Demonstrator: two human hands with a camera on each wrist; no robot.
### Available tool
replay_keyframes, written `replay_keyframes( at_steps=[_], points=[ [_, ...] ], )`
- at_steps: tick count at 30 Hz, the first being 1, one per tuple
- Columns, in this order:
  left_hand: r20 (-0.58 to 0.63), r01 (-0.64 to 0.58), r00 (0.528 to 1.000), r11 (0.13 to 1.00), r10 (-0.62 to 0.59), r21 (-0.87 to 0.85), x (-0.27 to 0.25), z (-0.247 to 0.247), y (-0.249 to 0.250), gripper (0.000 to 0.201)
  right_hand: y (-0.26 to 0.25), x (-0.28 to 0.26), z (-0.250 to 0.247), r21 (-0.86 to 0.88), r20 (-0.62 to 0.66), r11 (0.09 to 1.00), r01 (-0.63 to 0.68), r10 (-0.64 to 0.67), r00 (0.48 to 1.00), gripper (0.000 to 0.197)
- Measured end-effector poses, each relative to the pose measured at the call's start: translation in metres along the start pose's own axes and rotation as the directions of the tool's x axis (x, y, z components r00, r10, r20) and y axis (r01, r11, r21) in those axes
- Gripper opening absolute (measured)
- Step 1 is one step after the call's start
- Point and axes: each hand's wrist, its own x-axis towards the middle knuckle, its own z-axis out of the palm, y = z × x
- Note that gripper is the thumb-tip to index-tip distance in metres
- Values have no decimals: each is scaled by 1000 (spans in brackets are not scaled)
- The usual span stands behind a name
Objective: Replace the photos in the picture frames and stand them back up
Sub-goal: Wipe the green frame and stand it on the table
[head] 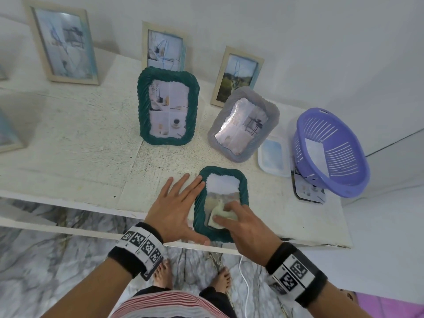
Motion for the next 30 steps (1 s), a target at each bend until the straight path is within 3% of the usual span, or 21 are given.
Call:
replay_keyframes(
  at_steps=[5, 7, 13, 15, 18, 21, 24, 27, 30],
  points=[
    [1, 2, 1000, 1000, -2, 2, 0, -2, 0, 139, 19, 26, -8, -34, -174, 982, -188, 180, 968, 41],
    [-9, -2, 1000, 1000, 2, -4, 0, -1, -1, 139, 10, 33, -5, -4, -199, 982, -186, 182, 963, 40],
    [0, 3, 1000, 1000, -3, -22, 1, 0, -1, 140, -3, -10, -2, 52, 0, 998, 29, -29, 1000, 40],
    [14, 3, 1000, 1000, -3, -10, 0, -1, -1, 140, 10, -10, -8, 11, 3, 1000, -11, 11, 1000, 37],
    [-5, -4, 1000, 1000, 4, -11, 1, -1, 0, 139, 27, 9, -13, -59, -90, 983, -172, 167, 982, 41],
    [-28, -8, 1000, 1000, 8, -25, 1, 1, -1, 138, 25, 24, -8, -50, -167, 966, -254, 242, 956, 42],
    [-28, -4, 1000, 1000, 4, -24, 1, 1, -1, 139, 10, 13, -3, 7, -145, 981, -194, 193, 970, 38],
    [-23, -4, 1000, 1000, 4, -27, 1, 0, -1, 140, 2, -14, -4, 31, -26, 997, -65, 66, 997, 40],
    [-30, -11, 1000, 1000, 10, -21, 1, 1, -1, 139, 7, -14, -9, -45, 9, 993, -111, 112, 994, 41]
  ],
)
